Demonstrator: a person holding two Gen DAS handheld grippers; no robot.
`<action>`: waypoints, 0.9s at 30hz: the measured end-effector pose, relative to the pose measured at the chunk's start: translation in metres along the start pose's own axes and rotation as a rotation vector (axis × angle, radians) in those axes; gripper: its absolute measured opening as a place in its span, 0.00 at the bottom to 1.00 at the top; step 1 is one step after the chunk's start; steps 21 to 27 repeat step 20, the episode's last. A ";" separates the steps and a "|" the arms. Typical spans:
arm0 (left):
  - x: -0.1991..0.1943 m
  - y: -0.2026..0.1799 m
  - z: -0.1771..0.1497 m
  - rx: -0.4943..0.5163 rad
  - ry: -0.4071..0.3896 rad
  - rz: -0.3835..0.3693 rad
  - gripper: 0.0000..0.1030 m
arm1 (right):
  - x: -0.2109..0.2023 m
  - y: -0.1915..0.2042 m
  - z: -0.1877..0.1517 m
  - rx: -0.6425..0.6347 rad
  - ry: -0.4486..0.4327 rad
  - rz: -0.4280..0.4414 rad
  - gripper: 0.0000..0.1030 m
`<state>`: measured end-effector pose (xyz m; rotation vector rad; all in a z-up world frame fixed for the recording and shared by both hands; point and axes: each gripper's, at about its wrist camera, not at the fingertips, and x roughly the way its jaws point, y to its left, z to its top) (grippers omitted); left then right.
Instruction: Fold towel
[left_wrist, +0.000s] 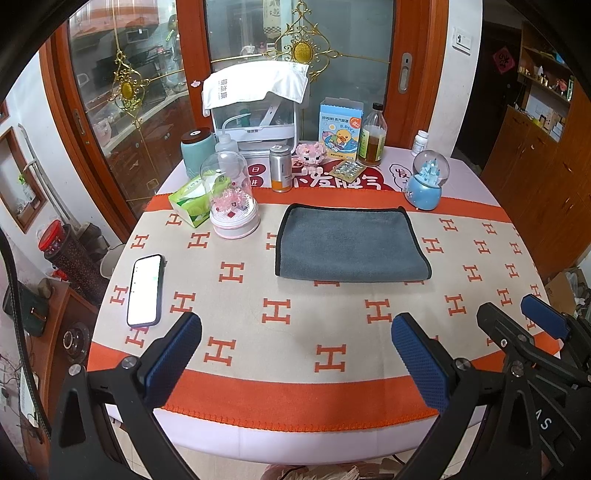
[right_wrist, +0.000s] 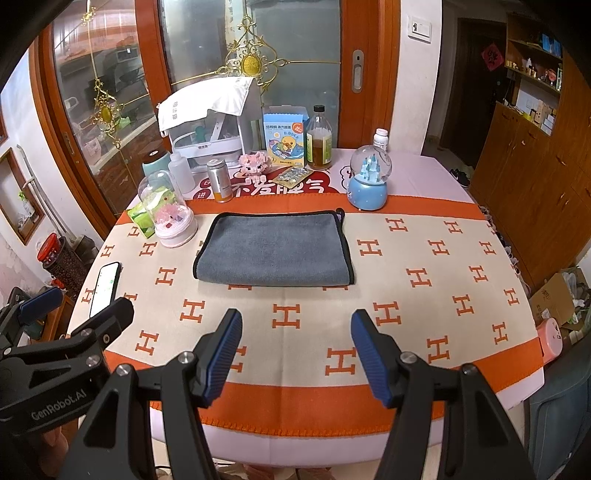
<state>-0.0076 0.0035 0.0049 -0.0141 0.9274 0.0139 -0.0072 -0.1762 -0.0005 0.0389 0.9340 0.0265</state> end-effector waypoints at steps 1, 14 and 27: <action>0.000 0.000 0.000 0.000 0.000 0.000 0.99 | 0.000 -0.001 0.001 -0.002 -0.002 0.000 0.60; -0.002 0.002 -0.005 0.004 0.001 0.000 0.99 | -0.003 -0.003 0.003 -0.006 -0.008 -0.001 0.60; -0.001 0.002 -0.006 0.004 0.001 0.001 0.99 | -0.003 -0.004 0.003 -0.008 -0.010 -0.001 0.60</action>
